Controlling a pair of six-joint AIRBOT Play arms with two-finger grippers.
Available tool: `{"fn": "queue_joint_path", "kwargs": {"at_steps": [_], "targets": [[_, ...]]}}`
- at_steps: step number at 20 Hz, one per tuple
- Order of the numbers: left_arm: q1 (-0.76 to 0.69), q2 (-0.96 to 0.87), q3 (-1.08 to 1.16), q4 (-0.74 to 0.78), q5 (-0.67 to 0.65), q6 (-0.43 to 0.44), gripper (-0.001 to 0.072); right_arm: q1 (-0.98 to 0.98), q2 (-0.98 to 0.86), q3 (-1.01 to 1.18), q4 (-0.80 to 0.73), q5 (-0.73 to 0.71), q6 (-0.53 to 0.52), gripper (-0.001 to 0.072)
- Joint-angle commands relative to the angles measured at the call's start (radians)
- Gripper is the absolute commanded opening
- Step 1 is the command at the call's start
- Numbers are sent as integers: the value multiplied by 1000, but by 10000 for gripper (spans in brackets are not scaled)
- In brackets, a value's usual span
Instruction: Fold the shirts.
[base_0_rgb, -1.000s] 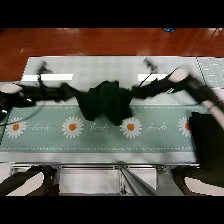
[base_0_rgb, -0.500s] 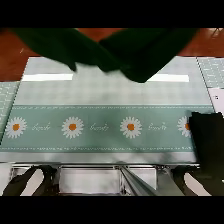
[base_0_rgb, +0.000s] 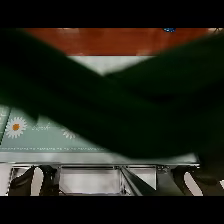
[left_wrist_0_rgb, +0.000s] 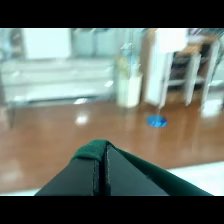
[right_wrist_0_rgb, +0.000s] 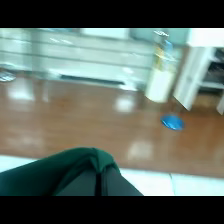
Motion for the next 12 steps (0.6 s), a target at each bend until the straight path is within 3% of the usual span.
{"fn": "queue_joint_path", "kwargs": {"at_steps": [1,4,7,9,12], "targets": [[-96,70,-121,223,-70,-78,20,-2,32,-131,-68,50,42,18],[-132,75,-381,238,-130,-111,20,-2,-20,-344,63,-15,19,18],[-132,56,-708,221,-91,-117,20,-2,-179,-493,128,-100,-18,18],[-132,12,-910,158,0,-108,20,-2,-346,-518,165,-160,-42,18],[-132,-142,-1103,60,221,-19,20,-2,-631,-491,286,-312,-75,18]]}}
